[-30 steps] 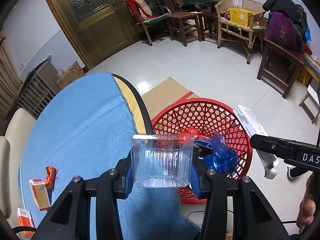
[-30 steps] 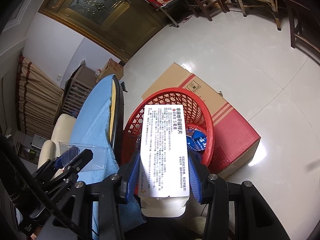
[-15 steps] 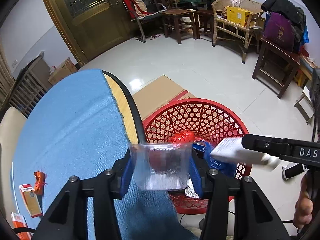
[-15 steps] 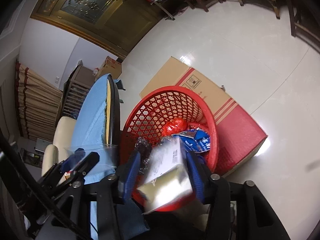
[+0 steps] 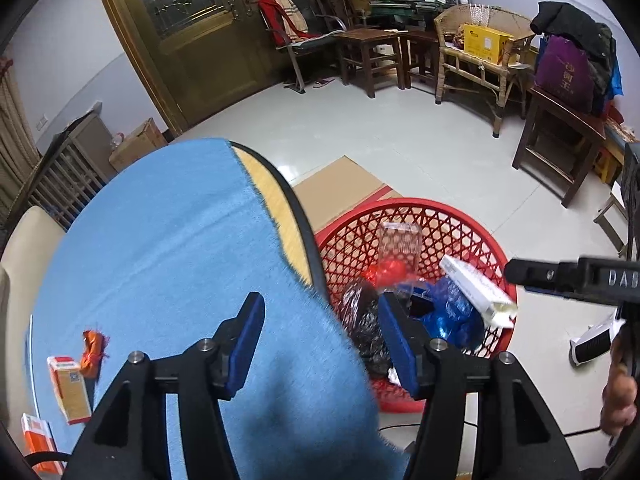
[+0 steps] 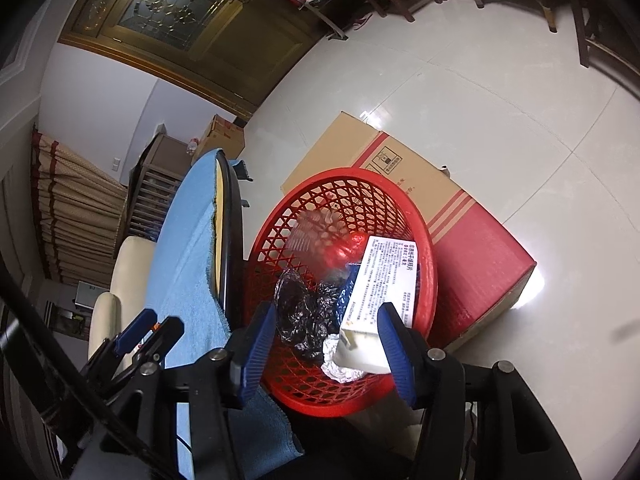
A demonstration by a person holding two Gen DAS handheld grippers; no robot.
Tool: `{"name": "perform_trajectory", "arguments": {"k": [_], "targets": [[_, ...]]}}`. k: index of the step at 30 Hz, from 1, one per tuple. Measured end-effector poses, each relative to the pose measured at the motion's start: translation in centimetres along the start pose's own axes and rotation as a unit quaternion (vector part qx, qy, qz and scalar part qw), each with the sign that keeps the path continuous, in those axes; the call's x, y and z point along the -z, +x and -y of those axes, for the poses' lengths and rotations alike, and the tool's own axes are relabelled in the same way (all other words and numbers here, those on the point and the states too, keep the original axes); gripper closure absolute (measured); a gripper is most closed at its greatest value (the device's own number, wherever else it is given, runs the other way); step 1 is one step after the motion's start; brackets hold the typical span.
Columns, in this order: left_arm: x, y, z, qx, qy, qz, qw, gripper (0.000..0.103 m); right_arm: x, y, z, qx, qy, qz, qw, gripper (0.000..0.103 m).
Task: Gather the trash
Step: 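Open the right tool to drop the white box while the left tool releases the clear tray, then move both open tools back over the boxes and orange bundle on the table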
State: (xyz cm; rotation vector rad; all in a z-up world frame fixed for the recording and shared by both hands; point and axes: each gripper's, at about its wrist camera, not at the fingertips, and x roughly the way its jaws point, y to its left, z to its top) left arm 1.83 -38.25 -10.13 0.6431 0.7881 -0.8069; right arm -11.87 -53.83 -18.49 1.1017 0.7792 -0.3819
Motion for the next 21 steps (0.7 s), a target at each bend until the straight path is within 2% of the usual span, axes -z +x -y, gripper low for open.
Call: {"name": "perform_trajectory", "arguments": {"k": [5,8,15,21], "targets": [[2.0,-1.4,-1.3,-0.005,-0.011,0.001,0.9999,0.043,0.7,0.8,0.2,0.019,0.013,-0.02,1.0,0.046],[3.3,-2.5,-2.3,-0.01,-0.021,0.006,0.9997,0.043,1.2,1.2,0.0,0.01,0.026,-0.031,0.999,0.046],[7.1,-5.3,-5.9,-0.034,-0.059,0.02,0.9975,0.043,3.0,1.0,-5.0,0.002,-0.042,-0.028,0.999,0.046],[11.3,-7.4,-10.7,-0.063,-0.114,0.027,0.9911,0.043,5.3,1.4,-9.4,0.0,-0.089,-0.037,0.995,0.046]]}}
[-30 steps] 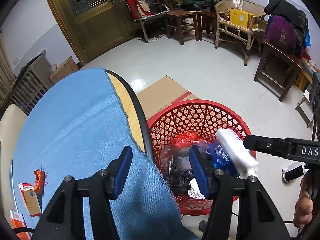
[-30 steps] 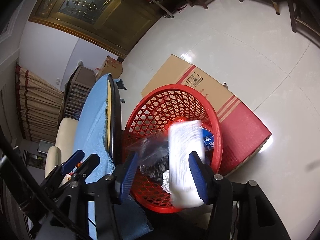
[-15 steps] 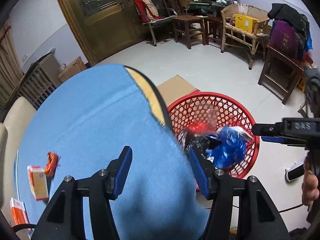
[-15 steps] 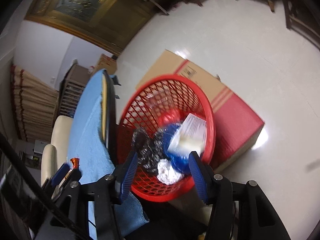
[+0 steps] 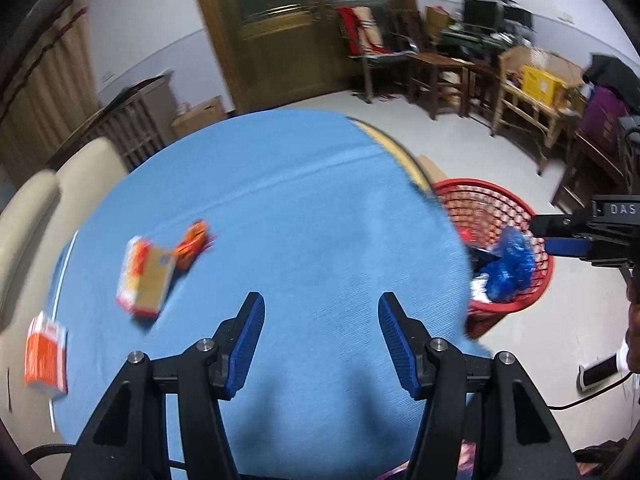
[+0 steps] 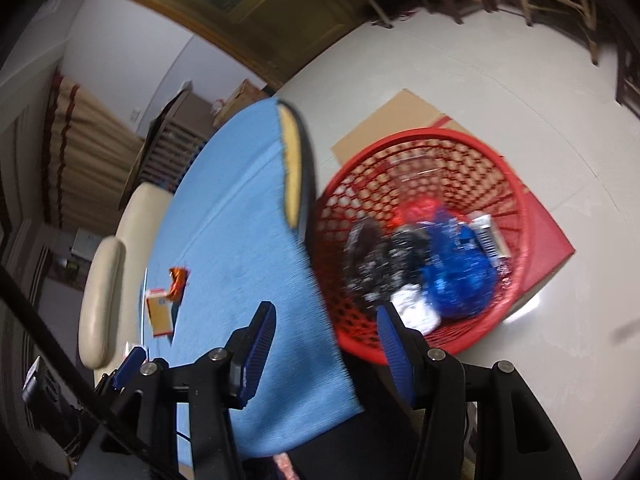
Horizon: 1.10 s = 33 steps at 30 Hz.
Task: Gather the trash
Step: 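Move both open tools back over the boxes and orange bundle on the table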
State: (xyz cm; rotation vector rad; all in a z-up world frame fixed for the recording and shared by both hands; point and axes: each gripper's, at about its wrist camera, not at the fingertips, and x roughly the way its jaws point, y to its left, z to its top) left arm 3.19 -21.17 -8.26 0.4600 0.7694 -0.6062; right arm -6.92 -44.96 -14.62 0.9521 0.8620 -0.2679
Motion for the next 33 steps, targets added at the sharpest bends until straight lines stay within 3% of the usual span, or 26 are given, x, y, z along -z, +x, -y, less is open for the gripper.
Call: {"name": "perform_trajectory", "arguments": {"k": [7,15,22,33], "targets": [[3.5,-1.3,-7.7,-0.038,-0.077,0.008,0.9963,0.043,2.0,1.9,-5.6,0.008,-0.058,-0.023,0.998,0.046],[6.8,-2.0,-15.0,-0.117,-0.154,0.004,0.981,0.043,4.7,4.4,-11.1,0.01,-0.127,-0.056,0.99,0.046],[7.8,-3.3,-17.1,-0.162,-0.154,0.019,0.9746,0.043,7.2,6.2,-14.2,0.009,-0.172,-0.081,0.982,0.046],[8.8,-4.1,-18.0,-0.172,-0.154,0.023,0.9727,0.042,8.9,7.6,-17.8,0.005,-0.212,-0.094,0.973,0.046]]}}
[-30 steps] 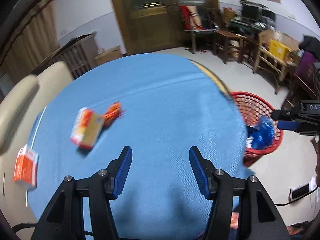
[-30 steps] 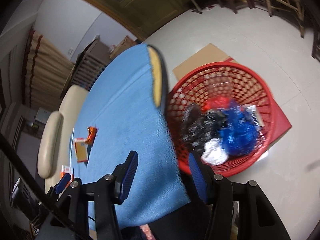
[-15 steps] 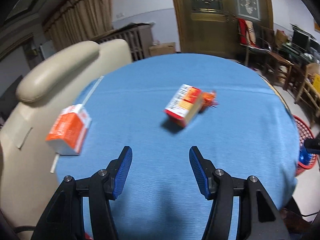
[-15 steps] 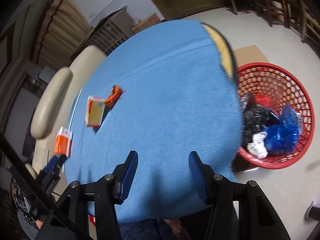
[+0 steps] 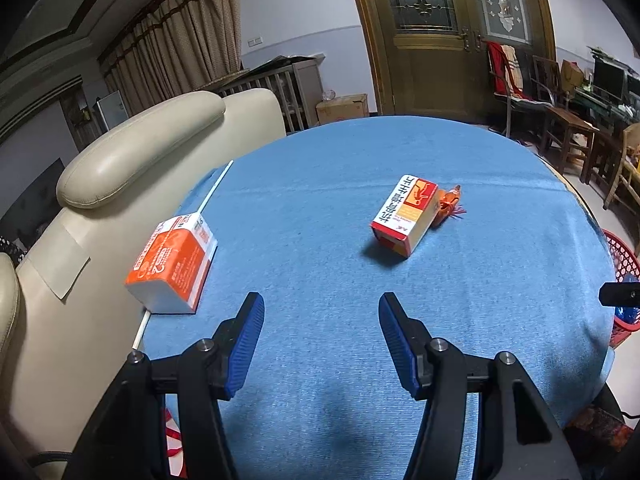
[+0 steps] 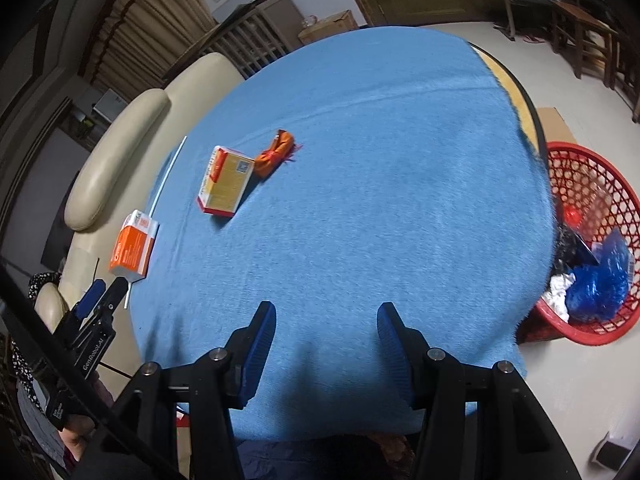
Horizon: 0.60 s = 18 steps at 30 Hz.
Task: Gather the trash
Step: 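Move both open tools back over the boxes and orange bundle on the table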
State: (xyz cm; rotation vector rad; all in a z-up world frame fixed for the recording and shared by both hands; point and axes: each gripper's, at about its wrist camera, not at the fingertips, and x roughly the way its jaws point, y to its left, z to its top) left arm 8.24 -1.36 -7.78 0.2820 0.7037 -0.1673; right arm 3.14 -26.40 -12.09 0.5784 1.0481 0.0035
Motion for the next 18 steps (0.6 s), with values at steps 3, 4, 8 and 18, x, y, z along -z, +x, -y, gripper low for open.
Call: {"name": "perform_trajectory", "arguments": {"k": [3,4,8,18], "targets": [[0.0,0.3,-0.5,-0.001,-0.006,-0.003,1.0,0.042,-0.8,0.3,-0.9,-0.001,-0.008,0.0,1.0,0.046],[0.0,0.4,-0.7,-0.002,-0.007,-0.004,1.0,0.042,-1.1,0.5,-1.3,-0.001,-0.01,0.001,1.0,0.046],[0.2,0.9,-1.2,-0.005,-0.012,-0.009,0.9999,0.042,-2.1,1.2,-2.5,-0.003,-0.017,0.002,1.0,0.046],[0.1,2.3,-2.4,-0.004,-0.022,-0.02,0.9995,0.042,-3.4,3.1,-4.9,-0.005,-0.034,-0.004,0.999,0.046]]}}
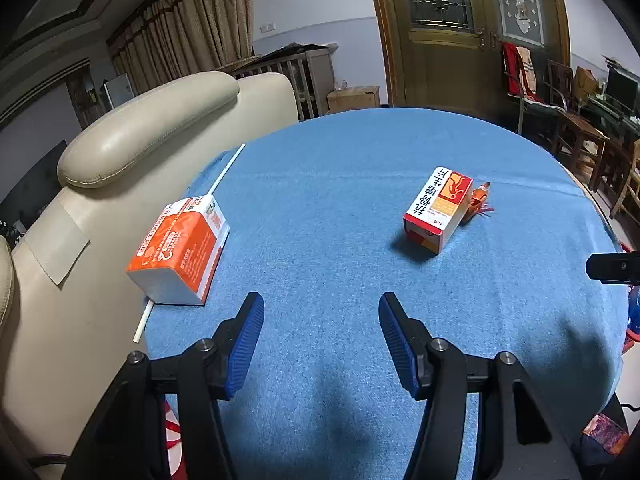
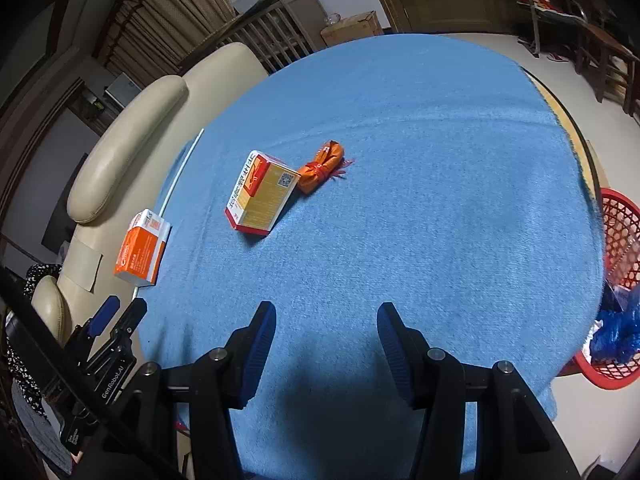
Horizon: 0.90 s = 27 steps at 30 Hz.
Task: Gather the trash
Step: 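Move both open tools back over the boxes and orange bundle on the table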
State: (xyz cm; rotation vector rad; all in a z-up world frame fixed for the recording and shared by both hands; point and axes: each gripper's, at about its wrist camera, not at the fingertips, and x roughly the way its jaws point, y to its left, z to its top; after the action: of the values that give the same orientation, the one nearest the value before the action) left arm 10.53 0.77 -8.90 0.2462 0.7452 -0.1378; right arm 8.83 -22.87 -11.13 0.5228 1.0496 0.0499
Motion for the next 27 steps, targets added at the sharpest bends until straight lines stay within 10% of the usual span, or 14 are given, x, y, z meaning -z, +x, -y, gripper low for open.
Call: {"name": "perform_trajectory", "arguments": {"k": [20,27], "targets": [[-2.6,3.1,-0.6,0.018,-0.01,-0.013,0.9997,0.042,-3.9,2.4,-0.4,-0.002,0.022,-0.001,1.0,0.046],[-5.5,4.3,0.4,0.081,-0.009,0.003,0.9966,0.04,-7.4,4.2,0.6,-0.017,0.067,0.005,0.998,0.046]]}}
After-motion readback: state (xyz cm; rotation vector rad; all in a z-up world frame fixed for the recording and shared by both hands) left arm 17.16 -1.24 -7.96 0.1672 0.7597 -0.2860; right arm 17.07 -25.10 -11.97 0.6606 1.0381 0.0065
